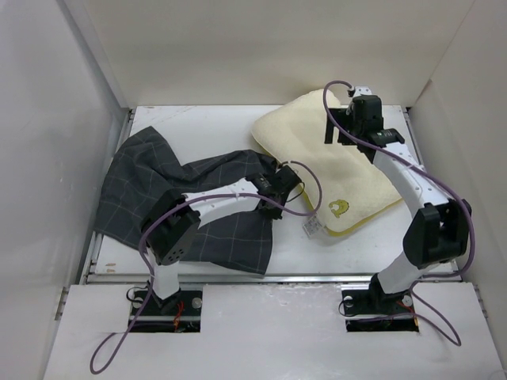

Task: Put the pillow into the pillowcase

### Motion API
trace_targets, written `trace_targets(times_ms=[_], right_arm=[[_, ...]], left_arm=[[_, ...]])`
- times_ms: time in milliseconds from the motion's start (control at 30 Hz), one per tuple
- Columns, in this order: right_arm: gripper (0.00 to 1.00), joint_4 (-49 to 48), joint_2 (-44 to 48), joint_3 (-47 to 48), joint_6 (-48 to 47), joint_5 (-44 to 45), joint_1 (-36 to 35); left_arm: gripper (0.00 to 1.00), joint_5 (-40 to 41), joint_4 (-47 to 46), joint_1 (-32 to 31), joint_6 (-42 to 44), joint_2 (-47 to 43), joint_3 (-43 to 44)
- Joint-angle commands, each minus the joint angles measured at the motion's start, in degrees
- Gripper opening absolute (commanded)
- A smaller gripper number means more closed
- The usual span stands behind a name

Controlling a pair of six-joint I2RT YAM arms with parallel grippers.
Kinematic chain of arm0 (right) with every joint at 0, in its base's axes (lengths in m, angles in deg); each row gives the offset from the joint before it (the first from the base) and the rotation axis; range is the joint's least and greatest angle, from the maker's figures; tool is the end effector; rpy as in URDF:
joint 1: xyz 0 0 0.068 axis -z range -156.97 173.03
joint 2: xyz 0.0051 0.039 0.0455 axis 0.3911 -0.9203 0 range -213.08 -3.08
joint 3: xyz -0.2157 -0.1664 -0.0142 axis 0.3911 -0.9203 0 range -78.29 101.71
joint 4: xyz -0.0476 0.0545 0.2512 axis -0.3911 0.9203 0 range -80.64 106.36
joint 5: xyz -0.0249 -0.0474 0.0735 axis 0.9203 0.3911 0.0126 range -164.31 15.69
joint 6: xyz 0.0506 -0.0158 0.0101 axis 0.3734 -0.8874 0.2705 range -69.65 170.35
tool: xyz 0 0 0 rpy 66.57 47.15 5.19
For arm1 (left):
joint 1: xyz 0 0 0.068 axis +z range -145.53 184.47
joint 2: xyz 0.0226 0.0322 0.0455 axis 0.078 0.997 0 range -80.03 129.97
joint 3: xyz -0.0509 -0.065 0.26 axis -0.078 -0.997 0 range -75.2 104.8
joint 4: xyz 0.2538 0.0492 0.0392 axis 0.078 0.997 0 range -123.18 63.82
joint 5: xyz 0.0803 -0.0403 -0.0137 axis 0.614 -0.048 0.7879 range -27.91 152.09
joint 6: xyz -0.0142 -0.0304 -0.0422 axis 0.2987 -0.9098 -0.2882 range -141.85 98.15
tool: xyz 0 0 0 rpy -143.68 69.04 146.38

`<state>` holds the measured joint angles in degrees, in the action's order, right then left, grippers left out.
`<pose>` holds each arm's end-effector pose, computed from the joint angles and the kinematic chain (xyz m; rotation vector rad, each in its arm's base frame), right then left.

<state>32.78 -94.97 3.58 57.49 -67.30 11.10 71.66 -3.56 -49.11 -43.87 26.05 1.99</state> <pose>0.3645 0.0725 0.3334 -0.0189 2.1502 0.0616 0.2385 -0.3132 0.2083 0.6468 2.5131 -0.2768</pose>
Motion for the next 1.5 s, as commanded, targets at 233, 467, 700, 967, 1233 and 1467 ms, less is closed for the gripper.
trace_targets(times_ms=[233, 467, 700, 967, 1233, 1467], right_arm=[[1.00, -2.24, -3.11, 1.28, -1.77, -1.29, 0.41], [1.00, -2.24, -3.64, 1.28, -1.77, -1.29, 0.41], [1.00, -2.24, -3.64, 1.28, -1.77, -1.29, 0.41], [1.00, -2.24, -4.17, 1.28, -1.77, -1.29, 0.41], [1.00, -1.71, -4.17, 1.28, -1.77, -1.29, 0.41], [1.00, -1.71, -4.17, 0.76, -2.30, -1.29, 0.41]], left_arm=[[0.11, -4.37, 2.10, 4.36, 2.42, -3.08, 2.97], [0.17, -9.99, 1.41, 4.89, 4.79, -1.05, 4.73], [0.30, -13.78, 0.17, 3.84, 5.32, -2.20, 2.80], [0.30, -12.74, 0.26, 3.13, 4.79, 2.20, 4.37], [0.10, -11.59, 0.26, 3.13, 4.18, 5.19, 5.52], [0.00, -9.40, 1.39, 3.13, 4.79, 0.01, 6.74]])
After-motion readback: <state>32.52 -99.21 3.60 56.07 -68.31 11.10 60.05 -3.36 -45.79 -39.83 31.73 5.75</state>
